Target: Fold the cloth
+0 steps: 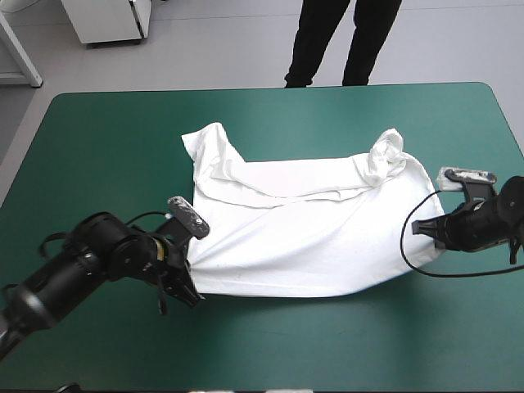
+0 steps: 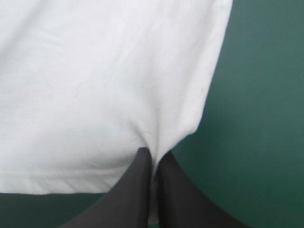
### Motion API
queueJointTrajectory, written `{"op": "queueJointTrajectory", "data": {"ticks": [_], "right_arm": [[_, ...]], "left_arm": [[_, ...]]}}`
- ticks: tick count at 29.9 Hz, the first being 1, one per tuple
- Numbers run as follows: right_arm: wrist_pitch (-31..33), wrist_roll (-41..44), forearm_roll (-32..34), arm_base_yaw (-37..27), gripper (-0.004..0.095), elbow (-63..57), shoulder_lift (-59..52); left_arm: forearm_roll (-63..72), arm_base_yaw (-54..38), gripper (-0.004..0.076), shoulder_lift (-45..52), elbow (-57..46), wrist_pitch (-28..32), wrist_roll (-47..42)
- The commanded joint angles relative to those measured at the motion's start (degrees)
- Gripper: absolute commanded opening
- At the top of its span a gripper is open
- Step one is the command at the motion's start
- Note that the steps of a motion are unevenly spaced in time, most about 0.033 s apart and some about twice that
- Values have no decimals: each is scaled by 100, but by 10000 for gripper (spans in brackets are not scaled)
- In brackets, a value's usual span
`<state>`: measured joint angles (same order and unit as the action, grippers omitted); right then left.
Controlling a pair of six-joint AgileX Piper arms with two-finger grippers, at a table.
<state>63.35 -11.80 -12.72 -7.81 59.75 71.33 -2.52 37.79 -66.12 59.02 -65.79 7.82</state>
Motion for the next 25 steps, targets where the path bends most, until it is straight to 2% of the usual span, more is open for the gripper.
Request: {"op": "queueJointTrajectory", "data": {"ticks": [1, 3, 7, 15, 21, 25], "right_arm": [[251, -21, -312, 239, -16, 770, -741], [373, 71, -291, 416, -16, 1227, -1024], [606, 259, -291, 542, -16, 2457, -1406], [674, 422, -416, 542, -16, 4894, -1544], [331, 378, -857, 542, -16, 5870, -1544], [87, 369, -923, 542, -16, 6401, -1534]], "left_arm": [[-496, 33, -6, 683, 813, -604, -148], [-651, 33, -6, 894, 1319, -798, -148], [-532, 33, -6, 1204, 2619, -786, -122], [-125, 33, -20, 1112, 5119, -786, -107], [393, 33, -22, 1025, 6181, -786, 25], [518, 33, -22, 923, 6596, -708, 25]]}}
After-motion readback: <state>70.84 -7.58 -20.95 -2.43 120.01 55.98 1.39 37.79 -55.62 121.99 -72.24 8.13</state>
